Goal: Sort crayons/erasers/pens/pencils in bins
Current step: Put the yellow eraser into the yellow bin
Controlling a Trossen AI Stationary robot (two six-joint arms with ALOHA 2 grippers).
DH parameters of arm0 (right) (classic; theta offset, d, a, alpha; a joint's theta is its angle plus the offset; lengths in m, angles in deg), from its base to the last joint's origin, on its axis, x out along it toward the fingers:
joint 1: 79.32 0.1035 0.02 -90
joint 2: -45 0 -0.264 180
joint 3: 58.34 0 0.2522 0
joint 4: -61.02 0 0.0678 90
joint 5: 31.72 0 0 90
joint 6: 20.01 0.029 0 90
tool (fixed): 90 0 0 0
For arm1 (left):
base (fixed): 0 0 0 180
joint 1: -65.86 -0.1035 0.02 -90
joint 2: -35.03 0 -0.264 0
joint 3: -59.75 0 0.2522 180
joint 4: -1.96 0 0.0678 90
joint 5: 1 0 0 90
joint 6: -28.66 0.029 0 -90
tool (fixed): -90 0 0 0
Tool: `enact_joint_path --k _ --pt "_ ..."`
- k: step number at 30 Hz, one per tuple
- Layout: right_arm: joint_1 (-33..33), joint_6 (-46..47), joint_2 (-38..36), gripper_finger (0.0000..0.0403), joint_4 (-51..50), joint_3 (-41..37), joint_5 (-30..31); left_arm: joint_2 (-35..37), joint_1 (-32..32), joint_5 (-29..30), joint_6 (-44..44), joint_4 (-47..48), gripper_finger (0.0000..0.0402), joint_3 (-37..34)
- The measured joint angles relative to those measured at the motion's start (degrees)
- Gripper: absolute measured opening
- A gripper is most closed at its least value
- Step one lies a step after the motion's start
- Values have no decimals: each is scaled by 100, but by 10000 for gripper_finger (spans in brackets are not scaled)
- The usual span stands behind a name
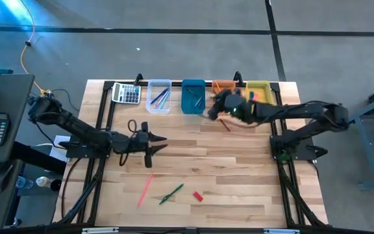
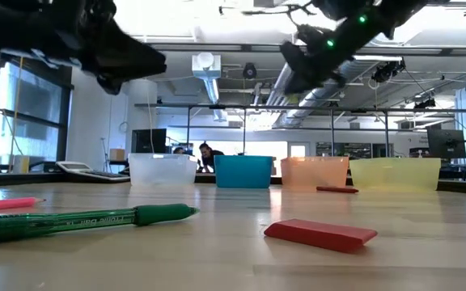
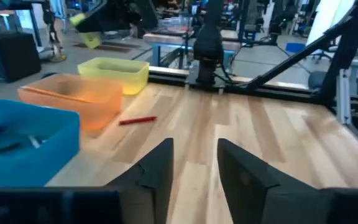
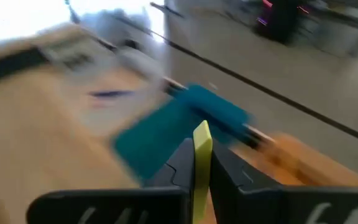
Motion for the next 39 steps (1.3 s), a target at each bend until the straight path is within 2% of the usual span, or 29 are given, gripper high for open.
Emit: enact_joint_path --k 4,8,13,16,23,30,35,39 --pt "-891 34 -386 13 -1411 1 49 300 -269 -319 96 -57 81 -318" --pt "-1895 -67 -404 13 -2398 1 42 454 -633 -728 144 -233 48 -626" --pt "-3019 -328 -174 13 -2968 1 -12 516 -1134 -1299 85 -477 9 -915" --pt "-3452 -359 50 13 -3018 1 -186 516 -1375 -1630 32 -535 3 -980" --pt "-3825 -363 736 13 -3008 1 -254 516 -1670 -2049 -11 -550 7 -983" --pt "-4061 -330 1308 13 -2771 1 -247 516 -1735 -2087 -105 -567 7 -983" --pt "-4085 -248 1426 18 -2607 55 -431 516 -1734 -2087 -116 -566 7 -983" --pt "-4083 -204 1426 43 -2614 55 -485 516 -1733 -2087 -114 -567 7 -983"
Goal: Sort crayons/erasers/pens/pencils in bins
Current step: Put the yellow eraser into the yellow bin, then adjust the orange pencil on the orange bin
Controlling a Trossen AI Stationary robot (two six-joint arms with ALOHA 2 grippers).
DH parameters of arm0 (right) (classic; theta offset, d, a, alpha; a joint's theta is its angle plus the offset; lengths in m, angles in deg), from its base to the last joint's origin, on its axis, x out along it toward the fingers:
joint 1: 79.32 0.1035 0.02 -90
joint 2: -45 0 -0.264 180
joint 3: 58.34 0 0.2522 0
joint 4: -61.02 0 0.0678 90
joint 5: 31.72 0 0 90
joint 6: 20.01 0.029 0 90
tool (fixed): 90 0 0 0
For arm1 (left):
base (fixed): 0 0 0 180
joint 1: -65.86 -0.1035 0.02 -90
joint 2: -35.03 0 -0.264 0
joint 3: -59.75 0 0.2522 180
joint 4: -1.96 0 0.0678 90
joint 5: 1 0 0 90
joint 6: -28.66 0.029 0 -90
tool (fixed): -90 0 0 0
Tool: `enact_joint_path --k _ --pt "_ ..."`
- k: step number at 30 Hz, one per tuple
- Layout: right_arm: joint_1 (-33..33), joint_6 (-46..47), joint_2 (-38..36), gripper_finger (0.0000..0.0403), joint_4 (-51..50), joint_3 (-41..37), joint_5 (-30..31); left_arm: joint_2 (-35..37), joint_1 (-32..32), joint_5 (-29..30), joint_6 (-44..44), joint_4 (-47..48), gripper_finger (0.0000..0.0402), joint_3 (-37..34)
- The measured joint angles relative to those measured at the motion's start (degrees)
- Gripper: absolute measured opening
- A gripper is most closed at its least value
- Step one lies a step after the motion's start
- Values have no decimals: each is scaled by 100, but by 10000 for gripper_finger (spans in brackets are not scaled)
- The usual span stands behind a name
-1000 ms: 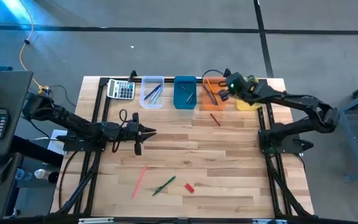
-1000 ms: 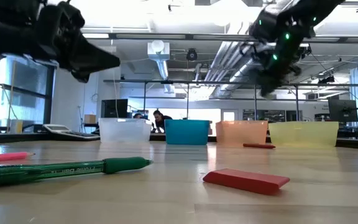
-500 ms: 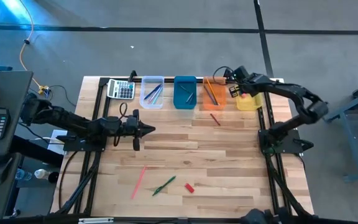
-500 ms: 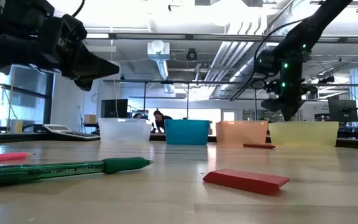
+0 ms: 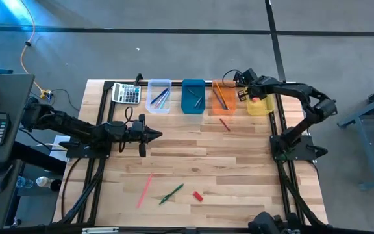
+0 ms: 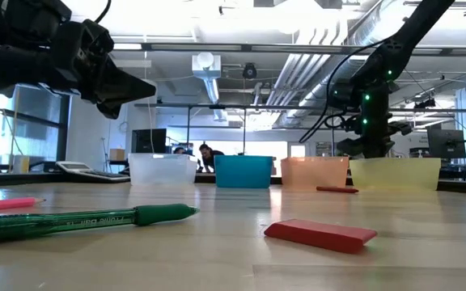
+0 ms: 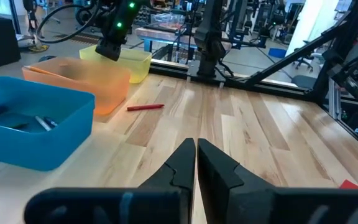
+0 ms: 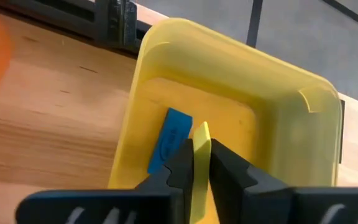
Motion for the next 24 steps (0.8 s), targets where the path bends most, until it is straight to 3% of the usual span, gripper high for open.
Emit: enact_joint_path --k 7,14,18,24 --pt "-1 149 0 95 144 0 -26 -1 2 -118 45 0 7 0" --pt "-1 135 -7 108 77 26 55 -2 2 -266 78 2 7 2" --pt "110 -86 -92 86 -152 136 67 -2 2 -190 174 2 7 4" --pt "695 -243 -833 13 -511 162 25 -2 2 -187 300 2 7 4"
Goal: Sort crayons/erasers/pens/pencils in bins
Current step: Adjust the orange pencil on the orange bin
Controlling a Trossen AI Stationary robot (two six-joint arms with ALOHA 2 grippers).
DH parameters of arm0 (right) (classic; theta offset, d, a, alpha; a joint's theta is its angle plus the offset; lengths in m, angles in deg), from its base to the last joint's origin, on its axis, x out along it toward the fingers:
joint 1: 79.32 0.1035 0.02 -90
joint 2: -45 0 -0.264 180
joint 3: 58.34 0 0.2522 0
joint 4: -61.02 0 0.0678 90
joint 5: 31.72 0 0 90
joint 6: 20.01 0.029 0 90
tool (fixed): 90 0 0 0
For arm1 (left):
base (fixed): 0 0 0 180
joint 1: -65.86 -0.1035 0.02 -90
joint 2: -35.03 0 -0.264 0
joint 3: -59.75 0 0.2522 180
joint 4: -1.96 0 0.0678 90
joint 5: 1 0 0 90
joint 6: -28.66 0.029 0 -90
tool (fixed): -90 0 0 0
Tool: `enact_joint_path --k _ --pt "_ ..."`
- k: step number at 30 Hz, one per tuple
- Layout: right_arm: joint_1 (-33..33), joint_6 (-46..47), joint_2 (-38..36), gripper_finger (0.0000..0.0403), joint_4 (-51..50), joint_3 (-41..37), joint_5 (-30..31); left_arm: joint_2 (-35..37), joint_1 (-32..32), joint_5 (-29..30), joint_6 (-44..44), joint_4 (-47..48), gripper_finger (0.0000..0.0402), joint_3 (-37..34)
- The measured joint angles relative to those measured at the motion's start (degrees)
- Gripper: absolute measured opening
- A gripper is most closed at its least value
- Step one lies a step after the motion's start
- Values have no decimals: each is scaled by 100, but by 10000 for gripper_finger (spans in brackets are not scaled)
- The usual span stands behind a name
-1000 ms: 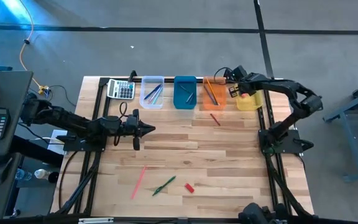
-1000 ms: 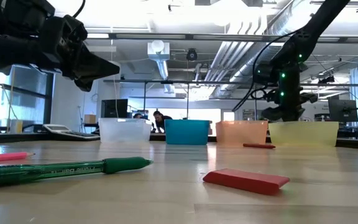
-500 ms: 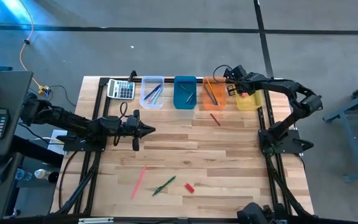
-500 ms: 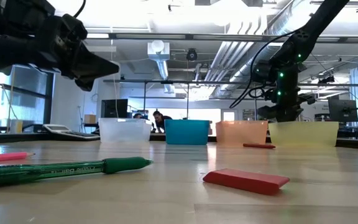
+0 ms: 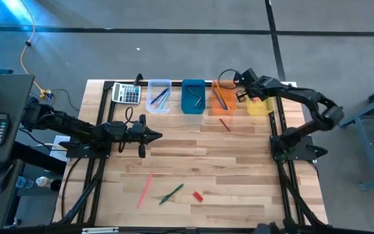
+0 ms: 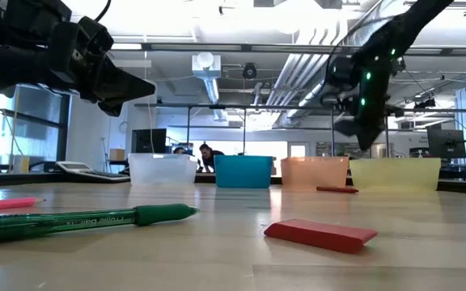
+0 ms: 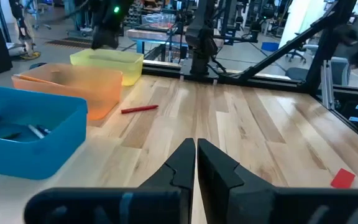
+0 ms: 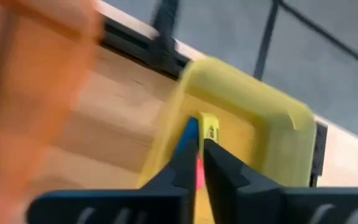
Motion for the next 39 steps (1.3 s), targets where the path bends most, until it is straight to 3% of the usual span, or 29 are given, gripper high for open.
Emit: enact_joint_path --k 8,13,21,32,39 --pt "1641 722 -1266 4 668 -549 -503 0 0 -14 2 2 7 2" --pt "2363 1371 -1240 8 1558 -872 -588 0 0 -28 0 2 7 2" --pt "1830 1171 285 18 2066 -31 -571 0 0 -53 107 2 7 2" --pt "970 691 1938 160 893 1594 -1113 -4 118 -45 476 55 7 4" --pt "800 644 2245 156 896 1657 -1517 -4 116 -46 455 55 7 4"
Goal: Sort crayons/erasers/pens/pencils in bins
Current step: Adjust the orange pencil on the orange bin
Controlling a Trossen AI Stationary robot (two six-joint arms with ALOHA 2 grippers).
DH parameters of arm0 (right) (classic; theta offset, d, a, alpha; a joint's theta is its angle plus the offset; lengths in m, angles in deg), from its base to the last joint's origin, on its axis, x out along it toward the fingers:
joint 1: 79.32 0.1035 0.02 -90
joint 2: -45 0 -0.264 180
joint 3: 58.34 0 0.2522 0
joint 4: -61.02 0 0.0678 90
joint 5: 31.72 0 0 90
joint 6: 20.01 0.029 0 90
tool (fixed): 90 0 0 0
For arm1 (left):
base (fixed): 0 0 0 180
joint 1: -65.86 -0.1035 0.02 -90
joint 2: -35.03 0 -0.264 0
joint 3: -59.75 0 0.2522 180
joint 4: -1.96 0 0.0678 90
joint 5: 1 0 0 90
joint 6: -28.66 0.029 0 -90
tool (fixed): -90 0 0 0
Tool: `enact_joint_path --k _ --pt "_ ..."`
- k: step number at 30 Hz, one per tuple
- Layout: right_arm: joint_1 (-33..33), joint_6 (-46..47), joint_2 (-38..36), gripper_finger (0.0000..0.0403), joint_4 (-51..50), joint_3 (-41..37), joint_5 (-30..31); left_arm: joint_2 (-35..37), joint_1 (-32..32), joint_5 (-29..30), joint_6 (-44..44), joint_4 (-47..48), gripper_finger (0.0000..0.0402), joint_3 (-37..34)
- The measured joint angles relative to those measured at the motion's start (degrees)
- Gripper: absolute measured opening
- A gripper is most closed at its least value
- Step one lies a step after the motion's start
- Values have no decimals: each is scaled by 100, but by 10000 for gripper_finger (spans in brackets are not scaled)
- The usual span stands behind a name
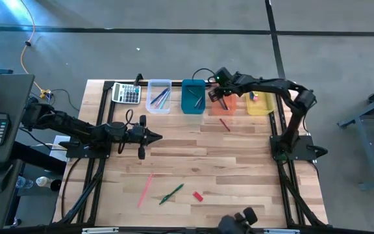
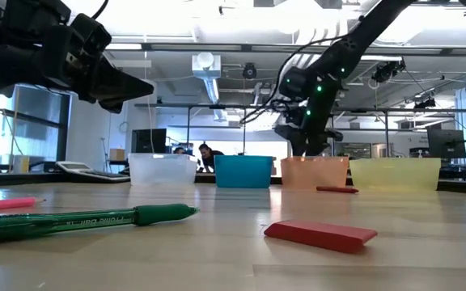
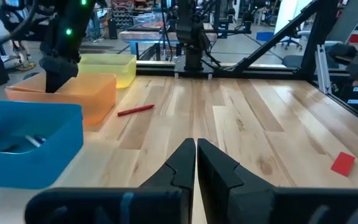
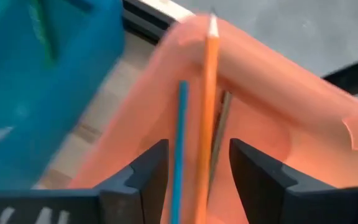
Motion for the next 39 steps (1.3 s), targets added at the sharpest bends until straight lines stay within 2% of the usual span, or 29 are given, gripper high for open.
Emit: enact_joint_path --k 17,27,39 --pt "-27 108 164 9 -67 10 -218 0 0 -1 -145 0 7 0" --pt "-27 423 150 15 -1612 1000 -216 0 0 -2 -155 0 7 0" --pt "-27 756 154 14 -2060 1008 -234 2 0 -4 -201 2 7 0"
